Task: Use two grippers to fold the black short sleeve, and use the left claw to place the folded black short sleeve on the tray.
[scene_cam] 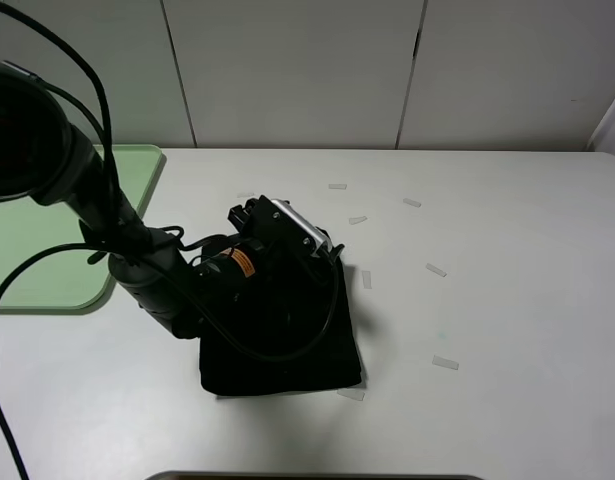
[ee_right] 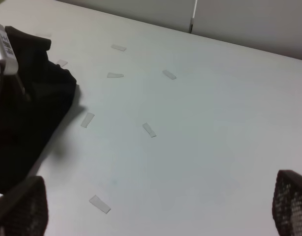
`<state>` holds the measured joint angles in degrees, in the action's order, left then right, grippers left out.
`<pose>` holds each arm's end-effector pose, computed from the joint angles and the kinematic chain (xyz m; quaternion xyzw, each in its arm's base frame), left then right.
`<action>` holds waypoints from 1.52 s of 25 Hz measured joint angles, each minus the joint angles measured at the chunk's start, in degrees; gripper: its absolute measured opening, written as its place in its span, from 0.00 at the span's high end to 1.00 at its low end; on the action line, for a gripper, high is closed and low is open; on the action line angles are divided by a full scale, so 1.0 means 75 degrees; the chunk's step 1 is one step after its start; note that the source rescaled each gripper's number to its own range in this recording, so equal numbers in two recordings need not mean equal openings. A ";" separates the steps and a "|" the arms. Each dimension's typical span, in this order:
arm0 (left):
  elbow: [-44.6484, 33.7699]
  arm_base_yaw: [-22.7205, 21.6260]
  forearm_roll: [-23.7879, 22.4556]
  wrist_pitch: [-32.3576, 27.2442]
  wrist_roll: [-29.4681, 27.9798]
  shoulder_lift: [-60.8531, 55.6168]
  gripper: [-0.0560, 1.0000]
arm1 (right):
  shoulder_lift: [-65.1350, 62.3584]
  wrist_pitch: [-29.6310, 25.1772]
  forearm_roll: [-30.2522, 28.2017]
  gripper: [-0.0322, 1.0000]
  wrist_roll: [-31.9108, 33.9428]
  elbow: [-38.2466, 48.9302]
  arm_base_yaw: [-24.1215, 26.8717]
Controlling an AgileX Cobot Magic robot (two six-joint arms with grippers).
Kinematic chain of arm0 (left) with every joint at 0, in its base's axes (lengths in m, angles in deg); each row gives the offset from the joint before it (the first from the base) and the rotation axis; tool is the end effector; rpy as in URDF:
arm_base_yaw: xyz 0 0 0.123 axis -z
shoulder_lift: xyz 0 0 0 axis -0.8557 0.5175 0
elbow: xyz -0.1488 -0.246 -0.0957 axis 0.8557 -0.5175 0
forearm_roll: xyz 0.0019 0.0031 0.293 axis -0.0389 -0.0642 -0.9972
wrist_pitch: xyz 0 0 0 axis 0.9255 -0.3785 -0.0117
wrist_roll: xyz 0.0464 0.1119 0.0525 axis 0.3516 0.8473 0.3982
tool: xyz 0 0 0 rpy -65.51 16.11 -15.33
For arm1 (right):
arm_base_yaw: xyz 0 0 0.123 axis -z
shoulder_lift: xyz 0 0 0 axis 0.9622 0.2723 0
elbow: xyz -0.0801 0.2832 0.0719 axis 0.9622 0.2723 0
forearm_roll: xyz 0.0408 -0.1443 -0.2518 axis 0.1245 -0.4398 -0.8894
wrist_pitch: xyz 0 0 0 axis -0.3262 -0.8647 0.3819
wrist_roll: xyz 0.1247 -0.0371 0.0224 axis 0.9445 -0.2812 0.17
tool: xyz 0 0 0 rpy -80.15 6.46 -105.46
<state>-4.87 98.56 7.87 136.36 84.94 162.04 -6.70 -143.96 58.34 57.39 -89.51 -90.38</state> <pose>0.3352 -0.2816 0.0000 0.3331 0.6717 -0.1645 0.6410 0.0493 0.0178 0.2791 -0.1432 0.8344 0.0743 0.5269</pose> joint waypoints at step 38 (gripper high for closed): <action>-0.4993 -0.0099 0.1149 -0.5172 -0.5728 -0.8345 0.00 | 0.0000 0.0000 0.0000 0.00 0.0000 0.0000 0.0000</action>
<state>-42.32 97.82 16.49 97.57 41.98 99.45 -6.70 -143.96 58.34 57.39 -89.51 -90.38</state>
